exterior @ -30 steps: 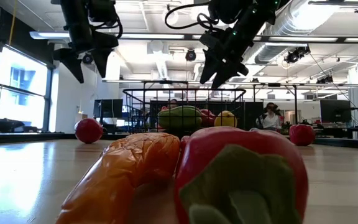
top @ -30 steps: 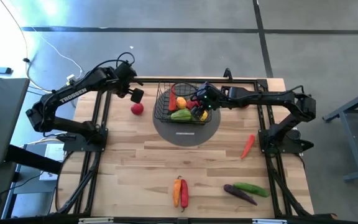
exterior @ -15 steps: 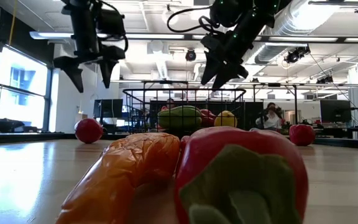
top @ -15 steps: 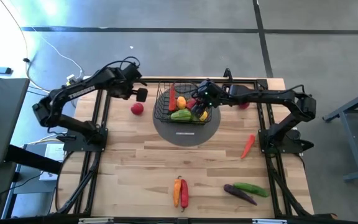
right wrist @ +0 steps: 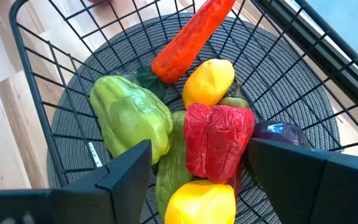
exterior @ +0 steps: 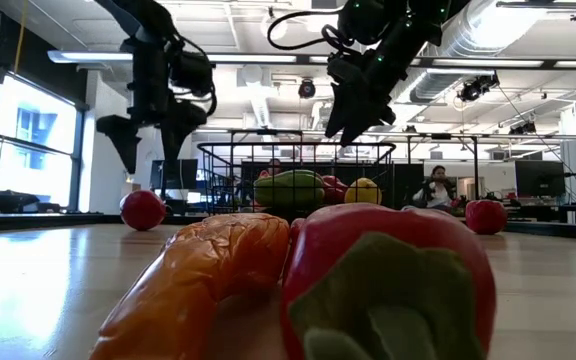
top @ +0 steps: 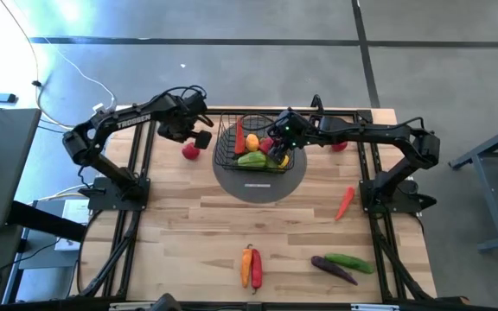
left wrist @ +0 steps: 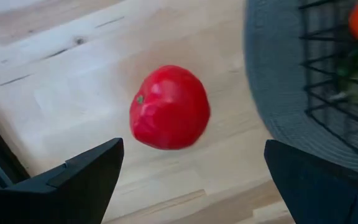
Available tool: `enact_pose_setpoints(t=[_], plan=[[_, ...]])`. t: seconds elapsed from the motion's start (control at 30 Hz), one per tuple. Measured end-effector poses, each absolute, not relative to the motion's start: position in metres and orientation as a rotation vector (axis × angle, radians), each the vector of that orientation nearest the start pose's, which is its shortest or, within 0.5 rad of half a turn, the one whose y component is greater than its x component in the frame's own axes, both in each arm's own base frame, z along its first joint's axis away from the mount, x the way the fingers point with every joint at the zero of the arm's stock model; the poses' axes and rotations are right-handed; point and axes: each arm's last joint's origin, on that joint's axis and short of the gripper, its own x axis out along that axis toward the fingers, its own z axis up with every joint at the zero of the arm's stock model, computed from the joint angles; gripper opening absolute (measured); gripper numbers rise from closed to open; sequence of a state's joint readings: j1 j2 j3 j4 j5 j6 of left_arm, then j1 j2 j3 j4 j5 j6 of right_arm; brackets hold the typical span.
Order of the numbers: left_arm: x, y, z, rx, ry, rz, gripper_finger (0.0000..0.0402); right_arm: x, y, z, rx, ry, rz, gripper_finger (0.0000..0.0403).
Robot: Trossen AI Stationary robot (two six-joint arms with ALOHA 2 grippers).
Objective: Build produce basket
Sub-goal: Put the left tomato into the wire basket
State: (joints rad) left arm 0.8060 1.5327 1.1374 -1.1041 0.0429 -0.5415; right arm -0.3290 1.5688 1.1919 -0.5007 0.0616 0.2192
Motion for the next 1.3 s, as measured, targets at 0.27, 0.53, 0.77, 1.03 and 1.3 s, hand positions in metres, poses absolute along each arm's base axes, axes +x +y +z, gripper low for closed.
enact_pose_setpoints(t=[0.27,0.53,0.77,1.03,1.3], plan=[[0.188,0.199,0.21,-1.064,1.353,0.982,0.0381,0.313,-0.109,0.259,0.326,0.832,-0.463,0.0252],[0.188,0.208,0.194,-1.078,1.416,0.973,0.0381,0.313,-0.109,0.259,0.332,0.83,-0.467,0.0252],[0.187,0.216,0.183,-1.076,1.438,0.964,0.0381,0.313,-0.109,0.259,0.359,0.823,-0.479,0.0252],[0.185,0.223,0.173,-1.117,1.454,0.933,0.0381,0.313,-0.109,0.259,0.368,0.82,-0.484,0.0252],[0.186,0.225,0.16,-1.134,1.502,0.927,0.0381,0.313,-0.109,0.259,0.385,0.816,-0.493,0.0252]])
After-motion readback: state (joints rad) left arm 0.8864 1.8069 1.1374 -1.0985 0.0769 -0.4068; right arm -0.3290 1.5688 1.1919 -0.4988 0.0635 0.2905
